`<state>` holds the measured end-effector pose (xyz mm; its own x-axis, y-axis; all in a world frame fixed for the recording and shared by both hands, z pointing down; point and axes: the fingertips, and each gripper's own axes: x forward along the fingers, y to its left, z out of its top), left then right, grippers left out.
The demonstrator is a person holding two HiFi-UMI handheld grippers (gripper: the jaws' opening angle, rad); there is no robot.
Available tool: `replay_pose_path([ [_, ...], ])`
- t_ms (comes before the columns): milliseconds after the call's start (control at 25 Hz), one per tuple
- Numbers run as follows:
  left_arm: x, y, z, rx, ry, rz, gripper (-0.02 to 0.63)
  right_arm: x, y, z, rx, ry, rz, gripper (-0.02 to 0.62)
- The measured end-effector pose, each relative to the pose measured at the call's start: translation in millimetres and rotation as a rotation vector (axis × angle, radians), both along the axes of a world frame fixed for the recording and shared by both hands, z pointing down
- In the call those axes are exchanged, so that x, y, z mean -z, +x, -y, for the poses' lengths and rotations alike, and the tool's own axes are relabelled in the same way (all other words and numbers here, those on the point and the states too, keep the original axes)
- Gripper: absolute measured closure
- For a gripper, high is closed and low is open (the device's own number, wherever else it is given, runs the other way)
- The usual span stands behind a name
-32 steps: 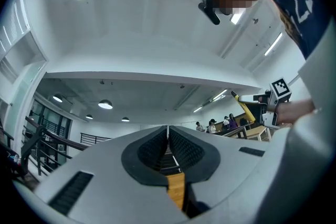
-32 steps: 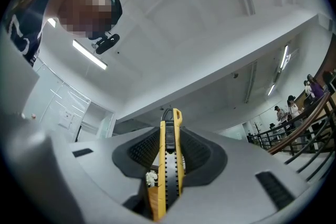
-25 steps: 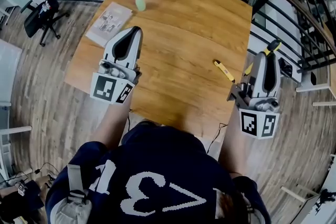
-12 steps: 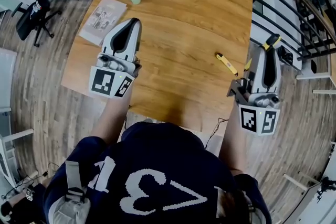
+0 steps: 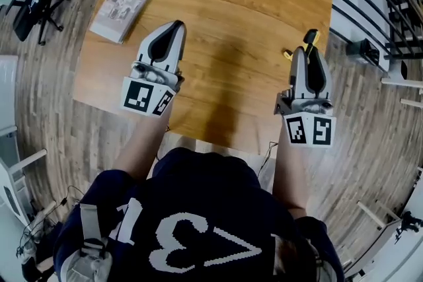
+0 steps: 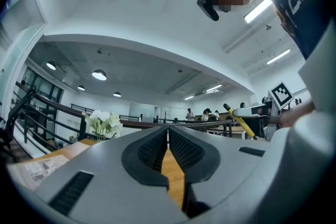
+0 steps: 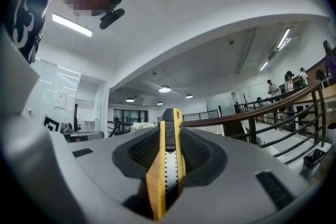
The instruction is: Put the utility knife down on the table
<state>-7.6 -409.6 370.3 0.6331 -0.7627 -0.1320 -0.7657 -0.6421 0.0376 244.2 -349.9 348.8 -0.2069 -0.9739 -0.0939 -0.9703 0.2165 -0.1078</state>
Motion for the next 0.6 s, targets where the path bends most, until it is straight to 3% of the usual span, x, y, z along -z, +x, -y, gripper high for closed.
replay_pose_path([
  [320, -77.3, 4.9, -5.5, -0.020, -0.155, 0.015, 0.583, -119.8, -25.2, 11.2, 0.029, -0.243, -0.047, 0.465],
  [600, -107.8, 8.4, -18.4, -0.034, -0.202, 0.046, 0.583, -211.2, -43.7, 5.9, 0.062, -0.415, -0.158, 0.465],
])
